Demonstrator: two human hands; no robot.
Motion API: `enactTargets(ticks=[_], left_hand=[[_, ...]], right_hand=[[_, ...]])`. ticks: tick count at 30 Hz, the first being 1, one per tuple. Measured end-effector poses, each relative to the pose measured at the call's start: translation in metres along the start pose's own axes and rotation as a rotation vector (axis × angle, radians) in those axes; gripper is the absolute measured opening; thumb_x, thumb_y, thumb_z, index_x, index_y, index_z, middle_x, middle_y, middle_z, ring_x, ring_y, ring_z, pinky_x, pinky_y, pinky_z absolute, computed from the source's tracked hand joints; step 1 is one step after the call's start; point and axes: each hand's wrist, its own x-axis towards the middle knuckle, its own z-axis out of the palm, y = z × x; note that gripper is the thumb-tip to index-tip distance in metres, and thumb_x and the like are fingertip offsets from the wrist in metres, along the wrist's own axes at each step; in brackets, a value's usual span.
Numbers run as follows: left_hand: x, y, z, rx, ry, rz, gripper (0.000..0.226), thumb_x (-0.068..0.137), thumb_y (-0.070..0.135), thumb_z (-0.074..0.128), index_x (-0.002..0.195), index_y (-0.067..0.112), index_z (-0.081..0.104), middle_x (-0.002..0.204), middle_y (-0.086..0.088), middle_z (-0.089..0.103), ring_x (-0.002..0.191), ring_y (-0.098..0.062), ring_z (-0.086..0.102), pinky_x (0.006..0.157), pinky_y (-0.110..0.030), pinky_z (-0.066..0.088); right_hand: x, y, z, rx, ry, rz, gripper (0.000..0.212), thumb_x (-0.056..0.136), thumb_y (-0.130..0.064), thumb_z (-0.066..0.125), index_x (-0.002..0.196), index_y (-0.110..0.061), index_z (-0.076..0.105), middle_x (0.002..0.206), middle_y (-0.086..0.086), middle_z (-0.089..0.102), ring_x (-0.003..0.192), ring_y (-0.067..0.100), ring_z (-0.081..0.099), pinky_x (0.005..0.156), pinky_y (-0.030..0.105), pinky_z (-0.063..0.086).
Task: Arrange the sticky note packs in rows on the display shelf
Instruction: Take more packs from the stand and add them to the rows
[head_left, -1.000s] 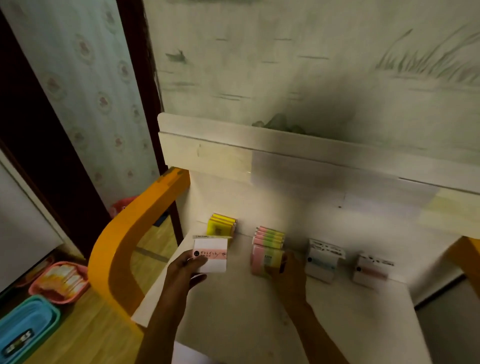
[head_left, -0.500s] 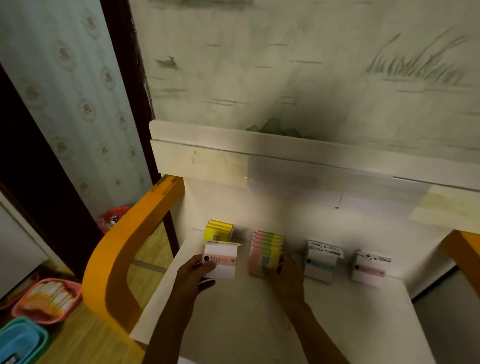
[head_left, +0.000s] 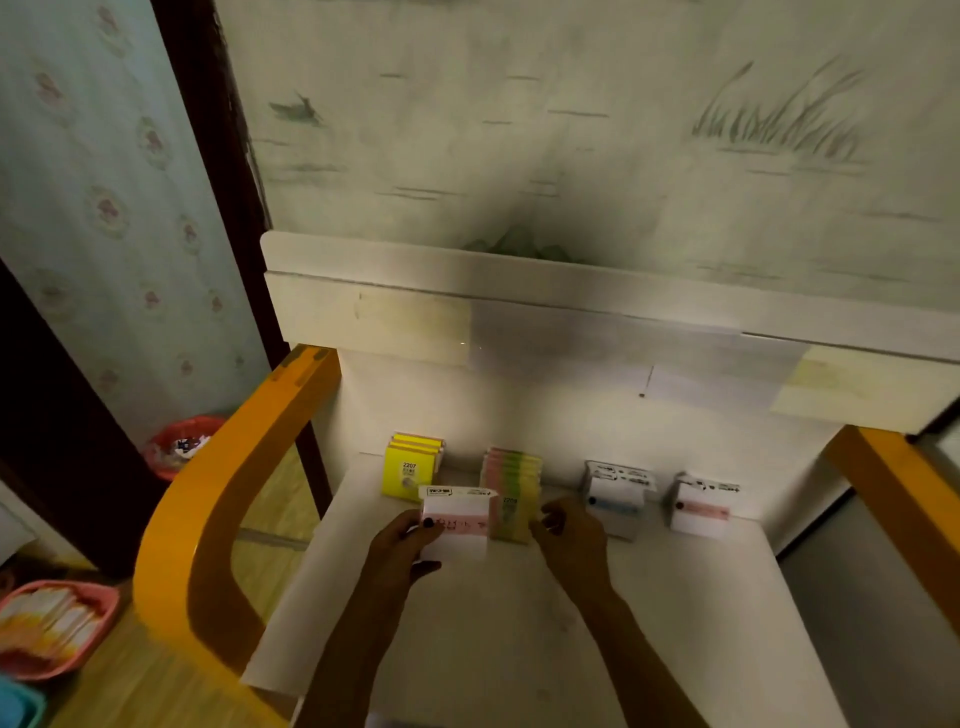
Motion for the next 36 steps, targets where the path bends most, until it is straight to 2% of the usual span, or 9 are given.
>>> enactTargets(ticks=[5,10,13,17,20,24,29,33,36], left_hand=[[0.0,-0.014,0.023,-0.013,-0.067,-0.042,0.015,0.092,0.009,0.062,0.105,0.014,0.068,0.107,-0.015,0.07,0.098,-0.027,0.067,0.072,-0.034,0.056],[-0.013,-0.022,0.063,-0.011,-0.165,-0.04,0.021,0.092,0.009,0.062,0.111,0.015,0.068,0.105,-0.009,0.073,0.094,-0.022,0.07,0.069,-0.029,0.056],[-0.02,-0.026,0.09,0.027,-0.221,-0.025,0.024,0.093,0.008,0.062,0.115,0.015,0.067,0.108,-0.009,0.072,0.092,-0.019,0.07,0.066,-0.025,0.056],[-0.021,-0.036,0.122,0.318,-0.229,0.081,0.017,0.094,0.021,0.062,0.108,0.031,0.063,0.115,-0.003,0.068,0.096,-0.008,0.065,0.071,-0.02,0.054],[-0.027,-0.044,0.137,0.78,-0.175,0.296,0.028,0.095,0.037,0.059,0.123,0.036,0.056,0.12,0.01,0.064,0.099,0.002,0.059,0.079,-0.013,0.046],[-0.033,-0.056,0.155,1.319,-0.152,0.538,0.049,0.094,0.052,0.049,0.142,0.044,0.039,0.143,0.017,0.048,0.132,-0.008,0.042,0.109,-0.03,0.033],[-0.038,-0.07,0.171,1.441,-0.183,0.475,0.051,0.095,0.052,0.046,0.144,0.043,0.035,0.15,0.017,0.039,0.139,-0.008,0.031,0.114,-0.033,0.024],[-0.037,-0.074,0.167,1.449,-0.163,0.408,0.051,0.094,0.051,0.048,0.143,0.044,0.036,0.149,0.018,0.04,0.138,-0.007,0.033,0.114,-0.033,0.025],[-0.035,-0.074,0.16,1.449,-0.126,0.378,0.05,0.093,0.05,0.049,0.142,0.045,0.038,0.147,0.018,0.042,0.136,-0.007,0.035,0.114,-0.033,0.027]], right_hand=[[-0.029,-0.014,-0.029,0.441,-0.245,0.164,0.017,0.088,-0.012,0.067,0.105,-0.014,0.071,0.089,0.002,0.075,0.08,0.015,0.072,0.074,0.029,0.061],[-0.052,-0.01,-0.062,0.502,-0.249,0.09,0.018,0.086,-0.024,0.072,0.104,-0.022,0.073,0.095,-0.005,0.075,0.087,0.01,0.071,0.077,0.029,0.06],[-0.054,0.004,-0.08,0.501,-0.173,0.091,0.019,0.083,-0.018,0.075,0.101,-0.021,0.073,0.096,-0.007,0.075,0.087,0.009,0.071,0.075,0.029,0.061],[-0.045,0.032,-0.103,0.521,-0.117,0.133,0.02,0.082,-0.01,0.075,0.101,-0.017,0.073,0.095,-0.003,0.075,0.089,0.013,0.071,0.075,0.032,0.061],[-0.034,0.056,-0.121,0.471,-0.084,0.147,0.019,0.082,-0.011,0.075,0.099,-0.019,0.072,0.095,-0.003,0.073,0.087,0.013,0.069,0.072,0.028,0.059],[-0.017,0.093,-0.144,0.42,0.008,0.142,0.025,0.085,-0.011,0.072,0.106,-0.024,0.069,0.098,-0.007,0.071,0.089,0.008,0.066,0.067,0.02,0.051],[0.011,0.144,-0.154,0.358,0.134,0.174,0.027,0.085,-0.017,0.073,0.111,-0.023,0.07,0.102,-0.009,0.071,0.097,0.01,0.066,0.088,0.034,0.056],[0.034,0.164,-0.159,0.345,0.205,0.154,0.028,0.083,-0.013,0.075,0.109,-0.02,0.071,0.1,-0.012,0.068,0.102,0.016,0.065,0.092,0.037,0.054],[0.047,0.17,-0.159,0.294,0.233,0.101,0.03,0.083,-0.012,0.074,0.112,-0.021,0.07,0.111,-0.003,0.07,0.104,0.015,0.064,0.091,0.033,0.053]])
